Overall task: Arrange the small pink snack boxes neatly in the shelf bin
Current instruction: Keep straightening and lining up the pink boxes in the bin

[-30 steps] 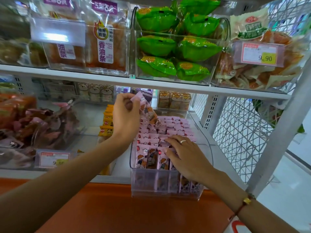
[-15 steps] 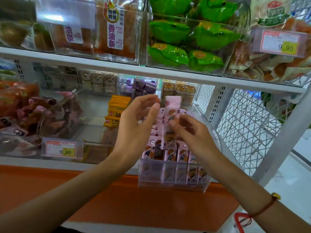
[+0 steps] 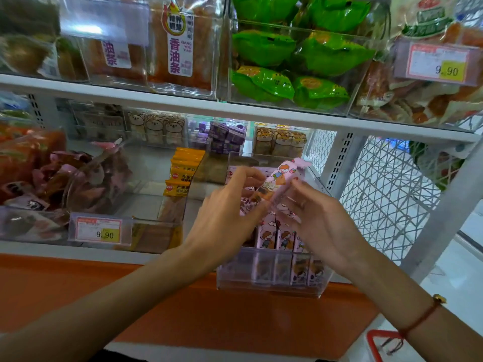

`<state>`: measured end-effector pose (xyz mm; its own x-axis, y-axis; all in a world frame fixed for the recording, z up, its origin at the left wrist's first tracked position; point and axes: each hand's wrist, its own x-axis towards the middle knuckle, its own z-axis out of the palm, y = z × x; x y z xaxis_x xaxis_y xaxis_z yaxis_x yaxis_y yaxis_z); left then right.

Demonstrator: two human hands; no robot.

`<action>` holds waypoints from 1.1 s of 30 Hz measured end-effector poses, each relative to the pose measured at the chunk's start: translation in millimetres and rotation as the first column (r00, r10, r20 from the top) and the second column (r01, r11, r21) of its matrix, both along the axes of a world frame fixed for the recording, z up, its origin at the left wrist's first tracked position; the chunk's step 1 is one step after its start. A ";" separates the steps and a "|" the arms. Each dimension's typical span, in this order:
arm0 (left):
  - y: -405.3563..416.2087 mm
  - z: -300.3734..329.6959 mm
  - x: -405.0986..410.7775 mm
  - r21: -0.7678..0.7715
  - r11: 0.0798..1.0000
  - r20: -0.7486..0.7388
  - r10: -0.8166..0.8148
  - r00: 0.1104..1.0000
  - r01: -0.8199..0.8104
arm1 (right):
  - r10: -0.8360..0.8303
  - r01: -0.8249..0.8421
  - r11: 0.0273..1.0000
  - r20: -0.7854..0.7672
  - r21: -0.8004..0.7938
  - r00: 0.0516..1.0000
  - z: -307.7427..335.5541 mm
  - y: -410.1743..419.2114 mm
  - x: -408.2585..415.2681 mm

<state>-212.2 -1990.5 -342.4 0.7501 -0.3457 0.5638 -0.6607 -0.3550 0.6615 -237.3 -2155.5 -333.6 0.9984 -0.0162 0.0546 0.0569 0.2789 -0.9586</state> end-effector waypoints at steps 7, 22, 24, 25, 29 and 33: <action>-5.7 -7.5 2.1 0.143 0.988 0.120 0.034 0.992 -0.051 | -0.265 0.293 0.933 0.153 -0.209 0.952 -3.8 4.3 -4.8; -6.5 6.5 2.1 -0.328 0.914 -0.531 -0.386 0.755 0.236 | -0.237 0.265 0.924 0.130 -0.277 0.963 -0.2 0.1 -7.6; -7.9 4.7 2.7 -0.327 0.918 -0.544 -0.376 0.750 0.223 | -0.233 0.260 0.926 0.126 -0.274 0.964 -0.6 0.4 -6.7; -8.5 4.5 3.6 -0.326 0.920 -0.540 -0.371 0.756 0.219 | -0.227 0.257 0.925 0.136 -0.280 0.964 -0.7 0.1 -6.3; -4.3 8.2 7.6 -0.241 0.947 -0.432 -0.302 0.850 0.213 | -0.148 0.222 0.915 0.232 -0.336 0.961 0.4 -2.0 -7.6; 2.8 11.2 11.1 -0.170 0.966 -0.237 -0.234 0.943 0.196 | -0.053 0.240 0.853 0.382 -0.463 0.923 0.4 1.8 -14.3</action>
